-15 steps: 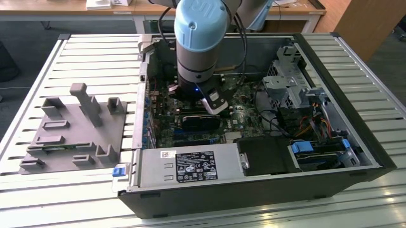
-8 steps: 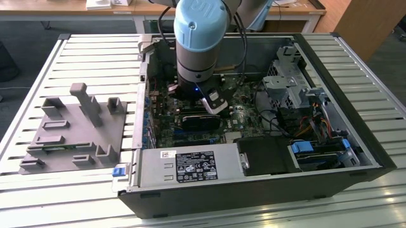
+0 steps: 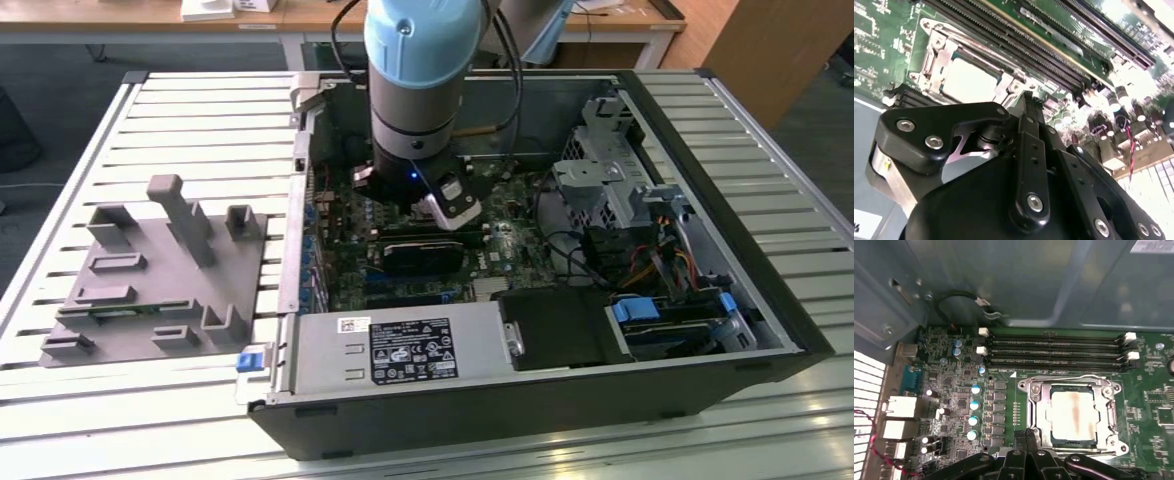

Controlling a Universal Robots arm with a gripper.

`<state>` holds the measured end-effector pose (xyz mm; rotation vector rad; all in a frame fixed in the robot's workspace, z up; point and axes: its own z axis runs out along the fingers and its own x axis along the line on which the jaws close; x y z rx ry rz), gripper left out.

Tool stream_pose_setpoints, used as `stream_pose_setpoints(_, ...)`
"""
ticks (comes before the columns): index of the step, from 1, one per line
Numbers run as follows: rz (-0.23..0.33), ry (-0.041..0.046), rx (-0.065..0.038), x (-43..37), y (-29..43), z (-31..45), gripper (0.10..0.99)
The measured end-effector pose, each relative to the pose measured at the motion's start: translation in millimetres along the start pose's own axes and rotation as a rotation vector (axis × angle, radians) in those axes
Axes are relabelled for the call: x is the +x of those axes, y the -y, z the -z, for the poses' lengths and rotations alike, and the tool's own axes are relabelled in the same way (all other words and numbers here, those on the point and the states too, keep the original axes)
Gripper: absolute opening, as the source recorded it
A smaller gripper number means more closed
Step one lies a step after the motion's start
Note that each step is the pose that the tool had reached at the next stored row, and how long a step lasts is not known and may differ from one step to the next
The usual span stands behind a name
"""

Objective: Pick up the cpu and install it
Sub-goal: 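Install the second cpu locking lever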

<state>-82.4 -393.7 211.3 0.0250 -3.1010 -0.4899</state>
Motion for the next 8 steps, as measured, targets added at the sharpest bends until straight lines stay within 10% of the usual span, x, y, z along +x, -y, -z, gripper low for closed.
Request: stream_pose_setpoints(8,0.0,0.0001,0.0,0.2,-5.8,17.6,0.106)
